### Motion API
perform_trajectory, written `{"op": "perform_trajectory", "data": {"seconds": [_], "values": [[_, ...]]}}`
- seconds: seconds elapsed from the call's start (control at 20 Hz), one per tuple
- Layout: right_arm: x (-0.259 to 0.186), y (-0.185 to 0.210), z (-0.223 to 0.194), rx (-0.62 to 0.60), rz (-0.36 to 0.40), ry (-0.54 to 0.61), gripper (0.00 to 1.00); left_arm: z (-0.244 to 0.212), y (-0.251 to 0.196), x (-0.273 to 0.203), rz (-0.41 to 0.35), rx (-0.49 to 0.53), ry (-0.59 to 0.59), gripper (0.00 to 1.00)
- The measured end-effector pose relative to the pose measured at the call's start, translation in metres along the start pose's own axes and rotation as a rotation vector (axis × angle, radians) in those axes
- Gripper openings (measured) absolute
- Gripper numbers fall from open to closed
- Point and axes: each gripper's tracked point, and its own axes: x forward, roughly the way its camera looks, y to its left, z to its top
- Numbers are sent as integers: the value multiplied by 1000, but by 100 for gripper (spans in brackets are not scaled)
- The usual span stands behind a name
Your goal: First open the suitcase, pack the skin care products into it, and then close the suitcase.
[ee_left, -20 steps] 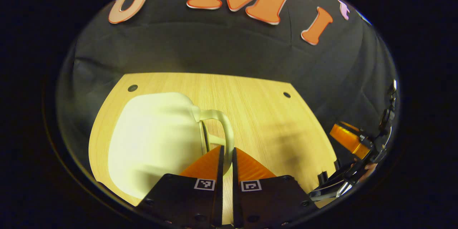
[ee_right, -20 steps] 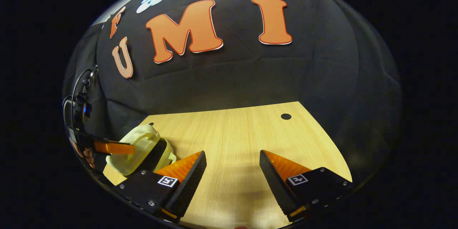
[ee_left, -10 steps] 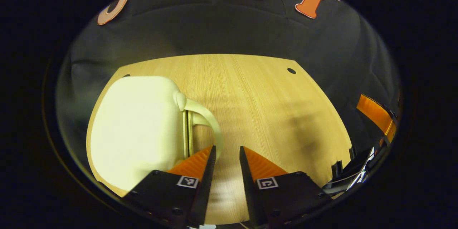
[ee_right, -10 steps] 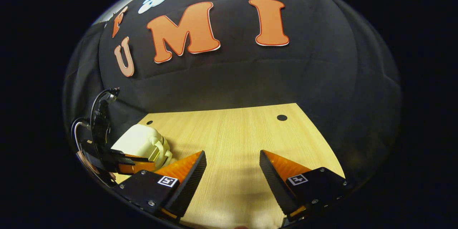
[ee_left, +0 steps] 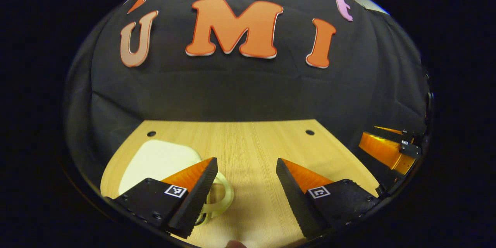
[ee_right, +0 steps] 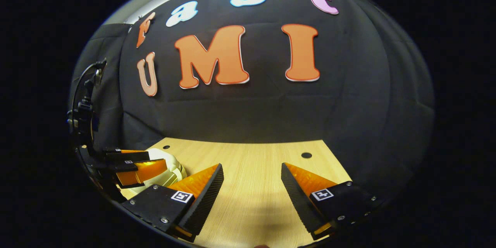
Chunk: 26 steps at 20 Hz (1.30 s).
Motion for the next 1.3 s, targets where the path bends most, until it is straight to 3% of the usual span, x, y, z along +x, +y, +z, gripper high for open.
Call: {"op": "perform_trajectory", "data": {"seconds": [0.25,0.3,0.35,0.75,1.3], "values": [[-6,21,37,-53,48,-159,95,19,0,-3,37,14,-137,97],[-9,26,37,-71,58,-170,100,24,1,-4,42,13,-161,98],[-9,27,33,-92,62,-167,95,27,-1,-2,42,12,-169,97],[-15,37,34,-173,97,-209,96,29,-1,-7,68,25,-179,97],[-15,45,36,-175,112,-224,96,27,23,-21,166,100,-194,96]]}}
